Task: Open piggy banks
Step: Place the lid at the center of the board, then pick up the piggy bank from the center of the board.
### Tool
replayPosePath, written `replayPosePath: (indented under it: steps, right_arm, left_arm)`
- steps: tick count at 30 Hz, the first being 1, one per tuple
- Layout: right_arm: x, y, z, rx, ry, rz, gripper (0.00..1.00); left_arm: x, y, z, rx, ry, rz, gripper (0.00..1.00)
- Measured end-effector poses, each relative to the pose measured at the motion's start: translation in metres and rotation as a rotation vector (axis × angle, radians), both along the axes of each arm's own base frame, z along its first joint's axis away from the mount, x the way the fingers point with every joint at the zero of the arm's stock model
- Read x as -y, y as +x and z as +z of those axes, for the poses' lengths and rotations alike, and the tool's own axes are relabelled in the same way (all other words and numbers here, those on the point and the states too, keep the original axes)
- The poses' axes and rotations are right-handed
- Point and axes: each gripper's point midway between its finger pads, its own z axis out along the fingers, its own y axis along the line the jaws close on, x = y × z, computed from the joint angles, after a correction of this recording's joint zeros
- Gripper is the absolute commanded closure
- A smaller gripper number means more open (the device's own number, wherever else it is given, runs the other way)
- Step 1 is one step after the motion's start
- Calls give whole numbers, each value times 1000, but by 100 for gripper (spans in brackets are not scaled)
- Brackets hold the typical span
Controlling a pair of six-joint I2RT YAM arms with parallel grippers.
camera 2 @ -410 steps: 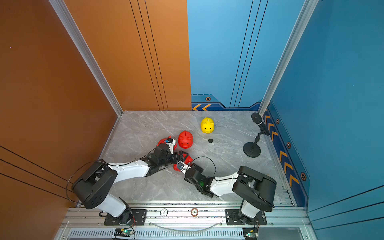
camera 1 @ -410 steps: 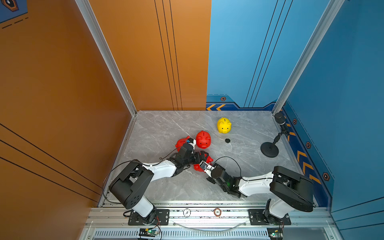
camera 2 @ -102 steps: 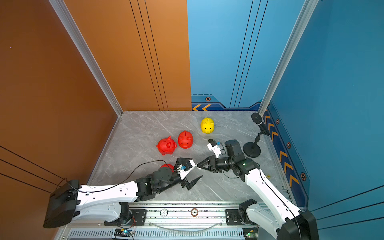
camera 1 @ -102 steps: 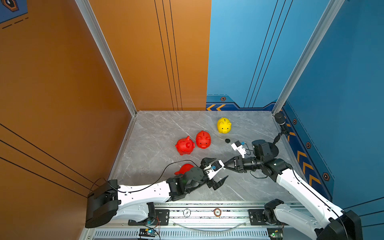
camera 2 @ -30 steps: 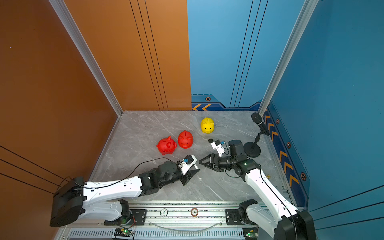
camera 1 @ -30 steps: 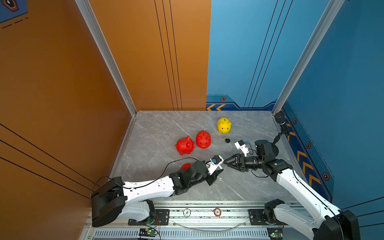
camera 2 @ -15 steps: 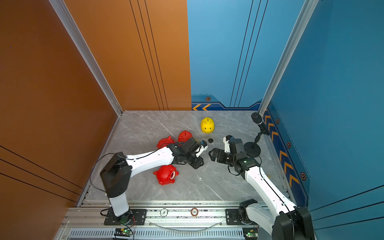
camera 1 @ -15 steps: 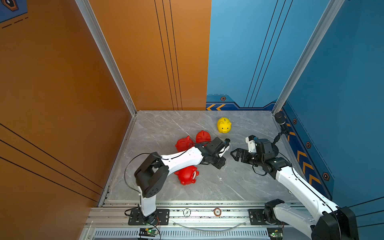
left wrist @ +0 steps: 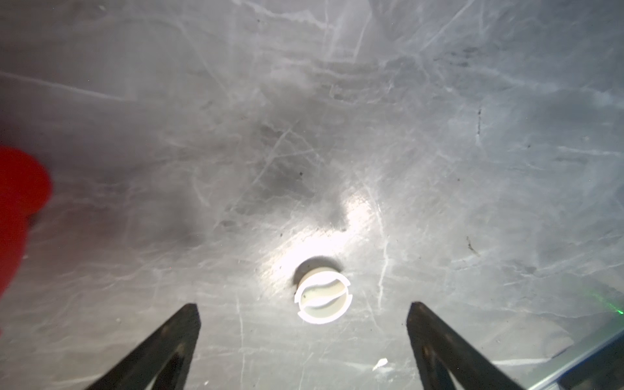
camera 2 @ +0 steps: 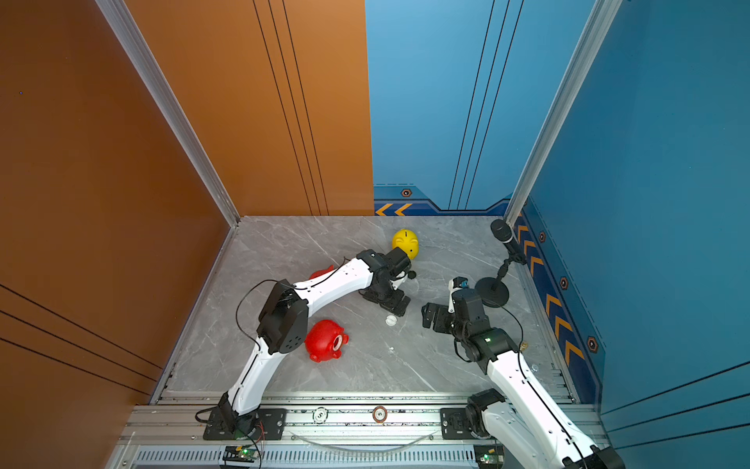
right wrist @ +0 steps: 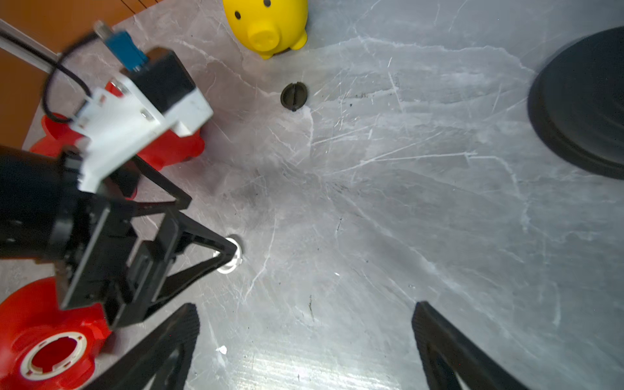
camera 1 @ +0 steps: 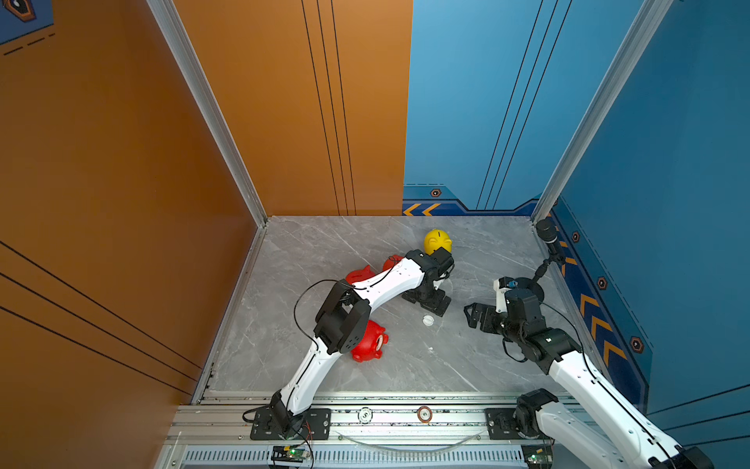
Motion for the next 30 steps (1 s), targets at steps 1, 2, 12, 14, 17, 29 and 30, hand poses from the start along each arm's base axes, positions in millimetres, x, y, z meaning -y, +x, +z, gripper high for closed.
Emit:
replayPosePath:
  steps: [1,2,12,14,17,29,30]
  right_arm:
    - [-7,-3,-2,-4,-2,33,0]
    - [-18,-6,-4,-5,-4,85,0]
    - [-158,-60,-17,8,-51,657,0]
    - [-184,-66,-17,-4,-28,720,0]
    - [-221,-76,-14,-31,46,784,2]
    - [-286,-82,-10,-193,365,763,10]
    - [-289,-82,-13,-206,381,756,11]
  left_arm:
    - [-5,-2,5,9,0,0,2]
    - [-14,-6,14,22,-4,6,2]
    - [-164,-48,106,208,-185,257,3]
    - [-187,-59,108,232,-209,308,2]
    - [-218,-75,106,263,-234,386,3]
    - [-296,-92,116,418,-344,702,2]
    - [-299,-93,114,418,-346,722,2]
